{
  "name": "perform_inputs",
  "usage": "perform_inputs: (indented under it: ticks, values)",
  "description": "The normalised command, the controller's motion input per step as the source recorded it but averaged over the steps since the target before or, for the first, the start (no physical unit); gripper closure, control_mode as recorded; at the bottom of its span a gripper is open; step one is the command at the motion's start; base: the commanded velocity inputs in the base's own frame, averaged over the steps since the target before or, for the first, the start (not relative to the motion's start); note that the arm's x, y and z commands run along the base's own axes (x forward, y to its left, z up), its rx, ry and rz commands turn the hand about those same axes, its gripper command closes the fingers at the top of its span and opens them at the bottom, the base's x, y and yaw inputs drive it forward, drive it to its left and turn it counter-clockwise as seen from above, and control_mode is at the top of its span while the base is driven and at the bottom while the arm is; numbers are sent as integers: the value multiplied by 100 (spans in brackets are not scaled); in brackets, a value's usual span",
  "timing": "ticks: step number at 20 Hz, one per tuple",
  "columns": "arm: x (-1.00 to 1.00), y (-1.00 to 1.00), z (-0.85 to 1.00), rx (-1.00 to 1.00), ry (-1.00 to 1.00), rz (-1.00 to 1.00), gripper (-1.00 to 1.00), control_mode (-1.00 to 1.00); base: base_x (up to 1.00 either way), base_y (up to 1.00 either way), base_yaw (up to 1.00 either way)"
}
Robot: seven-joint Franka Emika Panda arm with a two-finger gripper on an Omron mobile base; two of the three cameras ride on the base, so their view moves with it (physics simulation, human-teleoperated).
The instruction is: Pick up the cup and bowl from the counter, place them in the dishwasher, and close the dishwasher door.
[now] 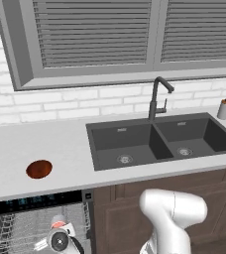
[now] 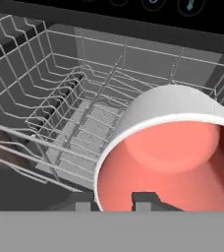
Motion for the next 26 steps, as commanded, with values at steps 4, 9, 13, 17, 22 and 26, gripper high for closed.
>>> perform_inputs:
  ticks: [4, 9, 13, 17, 22, 26]
  values:
    - [-14, 9, -18, 0, 0, 0, -100, -100, 0, 0, 0]
    - [-14, 12, -14, 0, -1, 0, -100, -100, 0, 0, 0]
    - [7, 0, 17, 0, -15, -5, -100, -100, 0, 0, 0]
    - [17, 0, 36, 3, -46, -11, -100, -100, 0, 0, 0]
    - [22, 22, 1, 0, -58, -4, -100, -100, 0, 0, 0]
    - [6, 21, 25, 3, -39, -7, -100, -100, 0, 0, 0]
